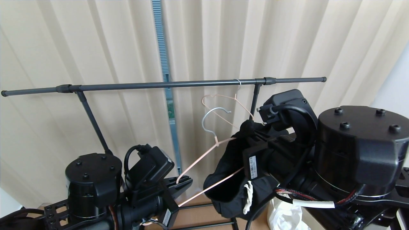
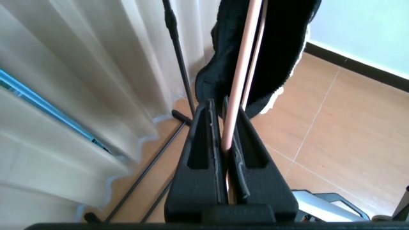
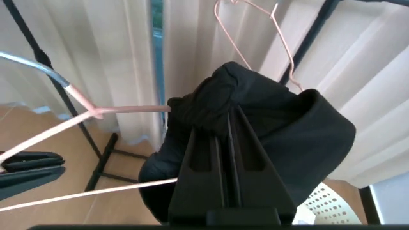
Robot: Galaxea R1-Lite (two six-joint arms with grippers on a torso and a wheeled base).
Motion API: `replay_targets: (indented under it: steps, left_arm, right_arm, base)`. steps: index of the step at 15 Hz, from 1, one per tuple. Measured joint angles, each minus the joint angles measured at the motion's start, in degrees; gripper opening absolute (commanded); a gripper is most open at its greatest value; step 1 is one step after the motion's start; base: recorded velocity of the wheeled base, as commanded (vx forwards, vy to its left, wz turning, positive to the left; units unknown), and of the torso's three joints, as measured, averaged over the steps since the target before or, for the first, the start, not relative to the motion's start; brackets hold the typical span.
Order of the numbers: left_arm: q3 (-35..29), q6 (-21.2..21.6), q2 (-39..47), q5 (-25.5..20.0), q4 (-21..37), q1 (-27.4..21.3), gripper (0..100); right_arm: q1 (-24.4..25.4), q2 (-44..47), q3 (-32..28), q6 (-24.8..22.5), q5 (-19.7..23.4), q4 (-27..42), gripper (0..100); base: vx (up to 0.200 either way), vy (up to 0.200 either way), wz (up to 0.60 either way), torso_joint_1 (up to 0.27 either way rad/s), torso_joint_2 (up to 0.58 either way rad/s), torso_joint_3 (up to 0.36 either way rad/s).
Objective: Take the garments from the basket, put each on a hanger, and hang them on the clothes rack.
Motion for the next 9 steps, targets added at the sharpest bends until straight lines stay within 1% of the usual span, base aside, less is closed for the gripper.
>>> replay_targets:
  steps: [4,7,9]
  left_arm:
    - [-0.11,0.00,0.48,0.02,-0.07,0.11,0]
    - [-0.21,0.00,0.87,0.05,-0.18,0.06,0]
    - [-0.27,0.00,1.02,0.02,-0.13,0.04,0]
  right_arm:
    - [1.96,-0.22,-0.20,1.57,0.05,-0.30,0]
    - [3.54,-0.32,-0.39,2.24,0.11,-4.36,0]
    - [4.17,-0.22,-0.16,2.24,0.17,-5.29,0]
  base:
    - [0.000,0.000,0.00,0.000,0.00,0.000]
    - [0.000,0.000,0.00,0.000,0.00,0.000]
    - [0.000,0.000,0.00,0.000,0.00,0.000]
